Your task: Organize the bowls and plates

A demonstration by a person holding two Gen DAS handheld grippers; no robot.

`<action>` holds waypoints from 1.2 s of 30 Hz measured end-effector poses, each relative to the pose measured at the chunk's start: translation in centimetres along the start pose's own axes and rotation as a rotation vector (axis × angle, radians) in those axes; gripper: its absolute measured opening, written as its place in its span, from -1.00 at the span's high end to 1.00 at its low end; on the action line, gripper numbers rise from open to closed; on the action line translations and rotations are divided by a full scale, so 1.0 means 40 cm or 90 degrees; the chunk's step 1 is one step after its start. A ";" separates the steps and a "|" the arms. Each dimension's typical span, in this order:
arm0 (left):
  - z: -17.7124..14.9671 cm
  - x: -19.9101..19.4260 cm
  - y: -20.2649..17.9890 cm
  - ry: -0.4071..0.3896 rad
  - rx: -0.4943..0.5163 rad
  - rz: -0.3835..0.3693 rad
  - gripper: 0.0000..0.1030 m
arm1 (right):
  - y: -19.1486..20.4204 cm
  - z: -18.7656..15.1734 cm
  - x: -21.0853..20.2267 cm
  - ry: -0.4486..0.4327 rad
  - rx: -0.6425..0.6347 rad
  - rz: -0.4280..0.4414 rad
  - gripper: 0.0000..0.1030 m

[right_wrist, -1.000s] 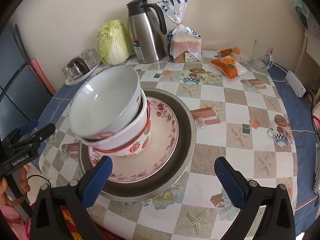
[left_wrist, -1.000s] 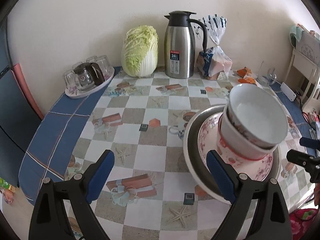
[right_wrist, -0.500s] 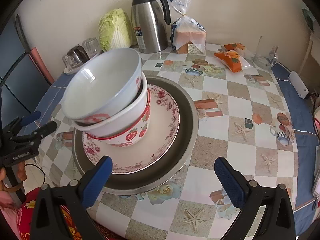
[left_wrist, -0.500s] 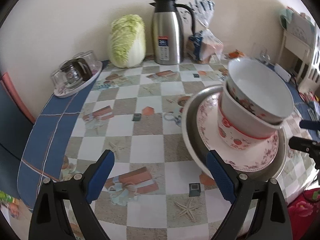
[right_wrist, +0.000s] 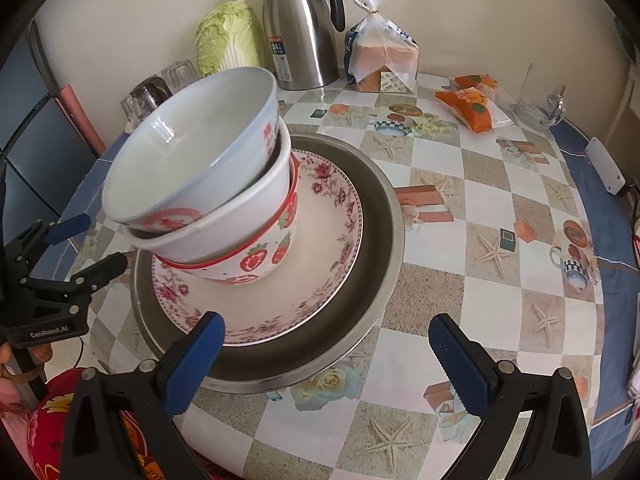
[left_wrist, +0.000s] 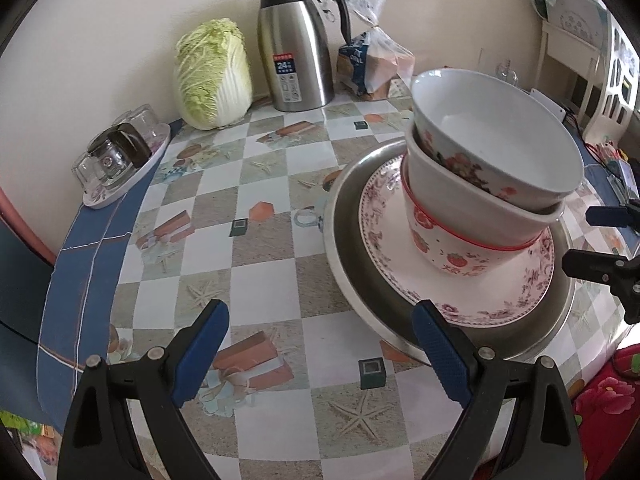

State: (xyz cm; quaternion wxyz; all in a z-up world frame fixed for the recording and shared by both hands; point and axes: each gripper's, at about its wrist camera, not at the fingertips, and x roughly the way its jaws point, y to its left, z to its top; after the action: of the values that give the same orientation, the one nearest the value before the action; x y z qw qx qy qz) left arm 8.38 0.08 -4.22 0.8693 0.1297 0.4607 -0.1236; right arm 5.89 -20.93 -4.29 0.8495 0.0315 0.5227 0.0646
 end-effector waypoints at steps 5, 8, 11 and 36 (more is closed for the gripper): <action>0.000 0.003 -0.005 0.004 0.006 -0.005 -0.81 | 0.001 -0.001 0.002 0.002 -0.002 -0.001 -1.00; 0.001 -0.001 -0.007 -0.001 0.008 -0.007 -0.81 | 0.002 -0.001 0.002 0.003 -0.002 -0.001 -1.00; 0.002 -0.004 -0.006 -0.005 0.007 -0.008 -0.81 | 0.002 -0.001 0.002 0.003 -0.002 -0.001 -1.00; 0.006 -0.002 0.004 -0.016 -0.012 -0.020 -0.81 | 0.002 -0.003 0.006 0.009 -0.004 -0.003 -1.00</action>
State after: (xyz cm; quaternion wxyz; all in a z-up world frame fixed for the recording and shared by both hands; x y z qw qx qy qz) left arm 8.58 0.17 -3.98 0.8741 0.1130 0.4529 -0.1345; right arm 5.87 -20.84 -4.56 0.8459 0.0271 0.5288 0.0641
